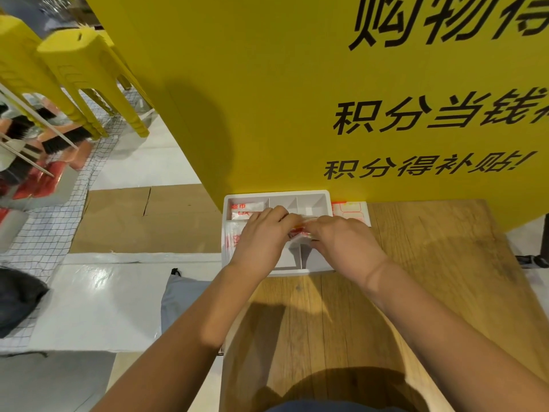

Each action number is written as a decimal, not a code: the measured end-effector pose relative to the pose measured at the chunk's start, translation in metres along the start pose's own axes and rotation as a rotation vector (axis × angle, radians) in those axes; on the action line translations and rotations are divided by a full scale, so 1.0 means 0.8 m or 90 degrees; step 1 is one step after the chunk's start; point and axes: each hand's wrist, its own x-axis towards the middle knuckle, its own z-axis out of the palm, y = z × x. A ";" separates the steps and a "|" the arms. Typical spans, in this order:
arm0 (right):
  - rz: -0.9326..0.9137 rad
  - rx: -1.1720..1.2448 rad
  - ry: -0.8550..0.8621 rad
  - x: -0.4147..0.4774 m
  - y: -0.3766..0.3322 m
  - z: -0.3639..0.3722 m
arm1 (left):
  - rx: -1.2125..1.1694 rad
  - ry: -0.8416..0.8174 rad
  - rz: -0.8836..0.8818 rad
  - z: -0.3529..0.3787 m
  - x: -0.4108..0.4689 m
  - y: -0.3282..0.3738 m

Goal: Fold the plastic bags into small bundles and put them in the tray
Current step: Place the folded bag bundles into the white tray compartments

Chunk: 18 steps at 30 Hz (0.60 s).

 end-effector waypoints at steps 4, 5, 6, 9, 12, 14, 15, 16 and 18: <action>-0.024 0.023 -0.009 -0.006 0.009 -0.002 | -0.032 -0.011 -0.018 0.002 -0.001 -0.003; -0.022 0.039 0.003 -0.008 0.011 -0.002 | -0.027 -0.011 -0.020 0.003 -0.001 -0.003; -0.020 0.055 0.019 -0.010 0.012 -0.002 | -0.024 -0.008 -0.022 0.004 -0.001 -0.002; -0.034 0.088 0.069 -0.010 0.014 0.001 | -0.024 -0.028 -0.034 0.001 0.004 0.002; -0.041 0.072 0.095 -0.007 0.010 0.004 | -0.048 -0.080 -0.038 -0.008 0.007 0.001; -0.038 0.080 0.111 -0.003 0.005 0.005 | -0.074 -0.069 -0.028 -0.018 0.001 -0.006; -0.035 0.076 0.119 -0.001 0.003 0.006 | -0.084 -0.048 -0.023 -0.022 -0.003 -0.009; -0.031 0.068 0.125 0.000 0.002 0.006 | -0.091 -0.034 -0.018 -0.026 -0.007 -0.012; -0.012 0.069 0.127 -0.001 0.005 0.004 | -0.090 -0.029 0.002 -0.028 -0.007 -0.012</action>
